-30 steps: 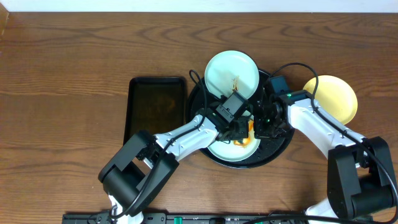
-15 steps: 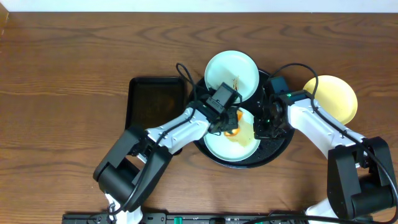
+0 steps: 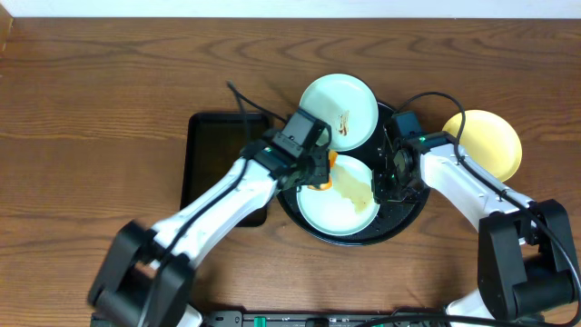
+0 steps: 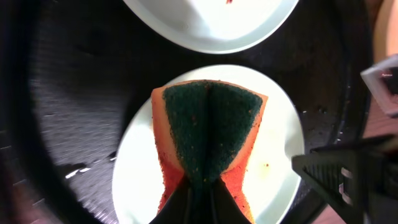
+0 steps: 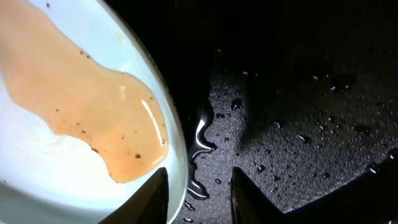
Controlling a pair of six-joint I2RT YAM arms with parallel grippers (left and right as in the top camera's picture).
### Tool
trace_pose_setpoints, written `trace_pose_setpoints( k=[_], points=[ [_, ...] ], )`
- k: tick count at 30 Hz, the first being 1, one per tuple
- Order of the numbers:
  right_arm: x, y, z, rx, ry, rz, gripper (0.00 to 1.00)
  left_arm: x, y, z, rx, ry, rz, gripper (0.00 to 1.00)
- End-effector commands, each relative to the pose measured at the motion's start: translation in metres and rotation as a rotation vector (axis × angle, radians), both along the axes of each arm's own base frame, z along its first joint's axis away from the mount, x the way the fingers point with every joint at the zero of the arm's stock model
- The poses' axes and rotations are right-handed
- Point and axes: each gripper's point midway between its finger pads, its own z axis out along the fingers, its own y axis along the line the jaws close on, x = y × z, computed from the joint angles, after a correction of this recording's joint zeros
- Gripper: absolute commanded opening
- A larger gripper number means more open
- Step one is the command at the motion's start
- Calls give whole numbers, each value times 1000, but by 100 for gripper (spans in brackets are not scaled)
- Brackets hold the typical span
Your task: Clean dirty plates on tray and stack at the side
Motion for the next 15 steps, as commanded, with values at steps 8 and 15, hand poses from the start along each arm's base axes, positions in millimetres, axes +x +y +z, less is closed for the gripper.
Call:
trace_pose_setpoints(
  k=[8,15],
  points=[
    [-7,1,-11,5,-4,-34,31,7,71,-8,281,-33,124,7],
    [-14,12,-30,93,-21,-39,8,17,103,-10,300,1,211,7]
  ],
)
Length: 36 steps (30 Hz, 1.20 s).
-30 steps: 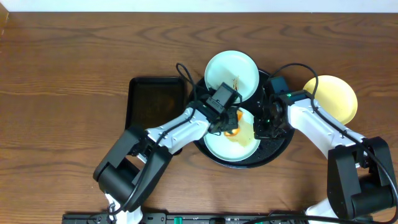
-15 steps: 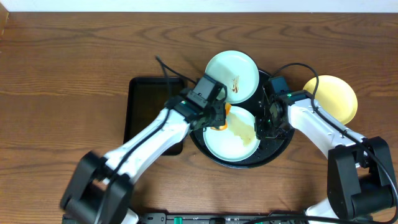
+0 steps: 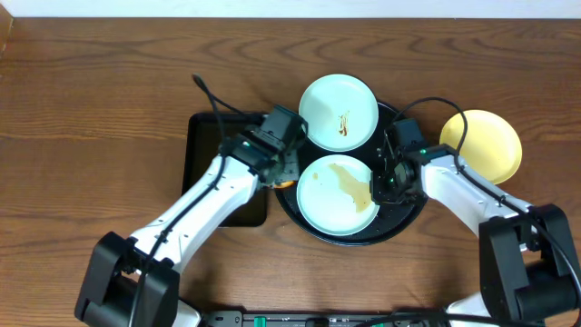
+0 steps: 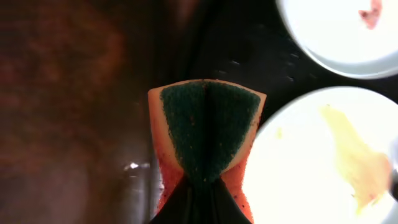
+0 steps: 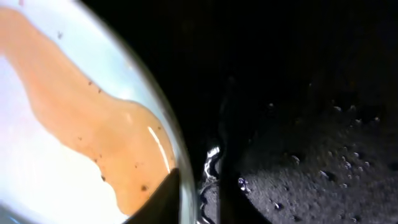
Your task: Clean dirty plates on tray and stack at the side
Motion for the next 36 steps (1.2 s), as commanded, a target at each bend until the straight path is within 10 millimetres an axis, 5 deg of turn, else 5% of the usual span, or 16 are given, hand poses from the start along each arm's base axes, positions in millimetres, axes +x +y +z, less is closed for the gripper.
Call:
trace_pose_setpoints(
  k=[1,11,18,27,36],
  points=[
    [-22,5,-16,31,68,-5,1,10,27,-1,46,-7,57,7],
    [-4,-11,-5,-34,-4,-32,1,23,99,-4,62,36,262,8],
    [29,-30,50,-126,-225,-19,1,27,122,-6,0,65,327,7],
    [48,-73,112,-369,-481,4,1,29,109,-13,-135,109,201,7],
    [64,-93,165,-525,-680,65,1,27,90,-28,-289,182,119,7]
  ],
)
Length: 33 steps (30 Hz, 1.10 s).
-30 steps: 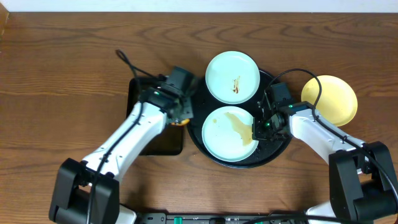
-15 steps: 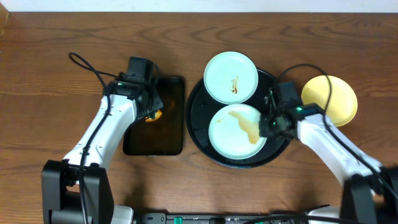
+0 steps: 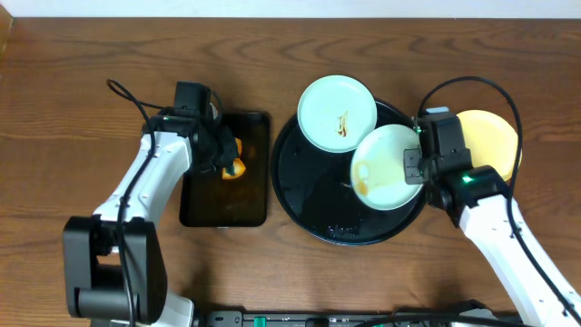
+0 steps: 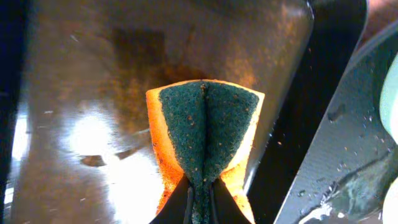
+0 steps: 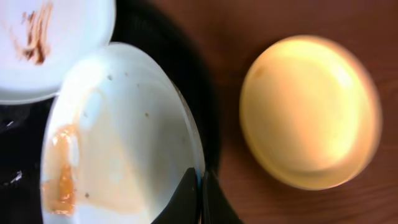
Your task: Clean dirty plates on tray and stack at the side
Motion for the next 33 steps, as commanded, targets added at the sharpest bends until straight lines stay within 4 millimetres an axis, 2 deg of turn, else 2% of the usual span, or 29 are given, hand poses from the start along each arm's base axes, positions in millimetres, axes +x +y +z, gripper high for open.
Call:
trace_pose_setpoints(
  k=[1,9,12,15,18,23,25,28,30,33],
  points=[
    [11,-19,37,-149,-113,14,1,-4,-13,-8,-117,34,-60,8],
    [18,-30,71,-281,-221,11,1,-3,-23,-20,-335,81,-82,7],
    [19,-30,73,-278,-226,10,1,-1,-7,-28,-322,93,-36,8],
    [18,-26,70,-258,-217,21,1,-1,16,-43,-230,119,14,7],
    [16,-15,62,-205,-190,76,1,-8,37,-60,-117,173,67,7],
    [9,-3,48,-102,-141,78,5,-13,31,-63,-130,204,70,8],
    [7,-5,45,-92,-128,61,12,-12,17,-58,-193,184,14,7],
    [2,-10,40,-58,-104,10,18,-11,2,-50,-280,164,-33,7],
    [-1,-14,34,-8,-81,-29,20,-11,8,-53,-241,167,-26,7],
    [-4,-19,25,85,-32,-50,23,-18,42,-67,-41,230,103,7]
  ],
)
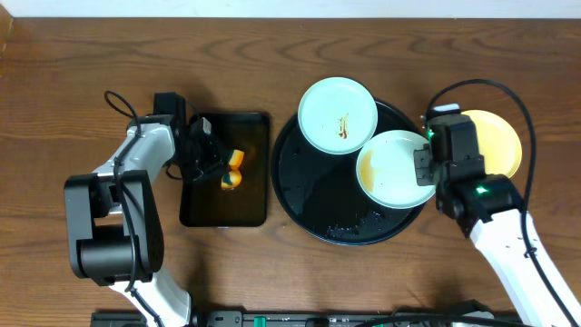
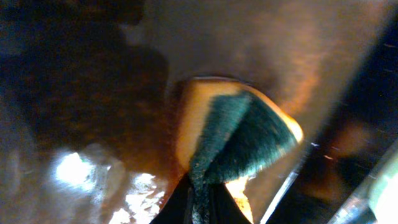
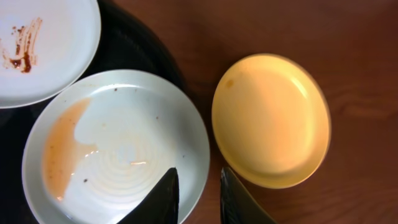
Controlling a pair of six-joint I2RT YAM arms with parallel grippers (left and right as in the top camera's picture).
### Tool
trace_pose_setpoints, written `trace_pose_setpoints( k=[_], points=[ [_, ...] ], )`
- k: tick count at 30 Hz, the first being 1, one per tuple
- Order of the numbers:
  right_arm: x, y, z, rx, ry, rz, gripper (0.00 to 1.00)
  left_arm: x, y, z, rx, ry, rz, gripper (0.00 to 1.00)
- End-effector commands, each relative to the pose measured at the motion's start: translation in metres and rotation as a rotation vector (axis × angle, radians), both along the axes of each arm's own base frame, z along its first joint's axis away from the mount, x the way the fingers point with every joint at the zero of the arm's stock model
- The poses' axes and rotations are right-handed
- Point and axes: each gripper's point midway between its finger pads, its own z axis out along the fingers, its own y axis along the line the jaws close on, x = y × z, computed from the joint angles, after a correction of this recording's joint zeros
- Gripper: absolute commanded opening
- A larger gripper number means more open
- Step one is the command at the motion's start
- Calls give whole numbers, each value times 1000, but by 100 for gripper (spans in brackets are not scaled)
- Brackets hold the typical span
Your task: Clean dirty plates on tray and stack at the side
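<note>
A pale plate with an orange smear (image 1: 392, 171) (image 3: 118, 149) lies flat at the right edge of the round black tray (image 1: 313, 191). My right gripper (image 3: 198, 186) (image 1: 425, 168) is open, and its fingers straddle the plate's right rim from above. A second pale plate with a brown streak (image 1: 338, 113) (image 3: 43, 43) sits at the tray's back. A yellow plate (image 1: 497, 141) (image 3: 270, 118) rests on the table to the right. My left gripper (image 2: 199, 186) (image 1: 211, 156) is shut on the orange-and-green sponge (image 2: 239, 134) (image 1: 232, 168).
The sponge is down in a rectangular black tray (image 1: 222, 204) with wet, shiny liquid in it, left of the round tray. The table is brown wood. Cables loop above both arms.
My right gripper has opened and let go of the smeared plate, which now lies flat instead of tilted. The left gripper has turned the sponge over on its side in the rectangular tray.
The sponge was over the smeared plate while my right fingers stood around that plate's rim. The sponge then moved left off the plate and into the rectangular tray. My right gripper held the plate tilted toward the right, and now it lies released by the yellow plate.
</note>
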Motion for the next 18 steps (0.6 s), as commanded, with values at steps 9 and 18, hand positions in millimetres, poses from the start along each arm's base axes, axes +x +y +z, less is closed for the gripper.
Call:
trace_pose_setpoints(
  k=[9,18],
  points=[
    [-15,-29,-33,371,182,-144,33,-8,-8,-4,-26,4,-83,7],
    [-31,-26,-75,415,377,-177,28,-20,18,-15,135,109,28,7]
  ],
)
